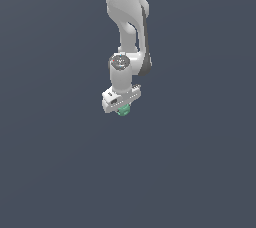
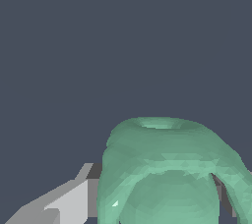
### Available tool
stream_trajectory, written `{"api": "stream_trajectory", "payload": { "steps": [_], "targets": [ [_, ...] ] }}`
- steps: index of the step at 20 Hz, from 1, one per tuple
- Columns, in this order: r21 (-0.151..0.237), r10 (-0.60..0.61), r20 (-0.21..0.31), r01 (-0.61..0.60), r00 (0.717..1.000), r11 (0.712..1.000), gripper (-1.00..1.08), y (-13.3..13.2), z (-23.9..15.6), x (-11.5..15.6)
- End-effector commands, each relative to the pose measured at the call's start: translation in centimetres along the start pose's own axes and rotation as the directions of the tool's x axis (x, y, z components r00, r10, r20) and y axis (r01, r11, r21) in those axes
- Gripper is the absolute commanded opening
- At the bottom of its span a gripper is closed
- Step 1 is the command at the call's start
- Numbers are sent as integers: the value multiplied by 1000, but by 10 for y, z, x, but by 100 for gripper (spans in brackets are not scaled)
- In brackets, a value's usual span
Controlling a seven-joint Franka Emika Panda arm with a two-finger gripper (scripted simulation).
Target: Pick up the object and move it to a goal position.
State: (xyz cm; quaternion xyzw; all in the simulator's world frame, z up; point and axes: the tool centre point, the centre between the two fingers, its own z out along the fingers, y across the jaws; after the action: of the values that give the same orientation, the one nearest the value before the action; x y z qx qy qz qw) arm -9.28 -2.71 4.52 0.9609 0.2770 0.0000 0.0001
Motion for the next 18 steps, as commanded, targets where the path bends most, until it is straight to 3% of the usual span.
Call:
{"api": "stream_trajectory", "payload": {
  "steps": [1,9,18],
  "targets": [
    [-1,1,-1,-1,1000,1000,-100,3,-6,-3],
    [0,0,-1,0,1000,1000,-100,17,-46,-22],
    [1,0,-2,0,1000,1000,-100,45,-127,-60]
  ]
}}
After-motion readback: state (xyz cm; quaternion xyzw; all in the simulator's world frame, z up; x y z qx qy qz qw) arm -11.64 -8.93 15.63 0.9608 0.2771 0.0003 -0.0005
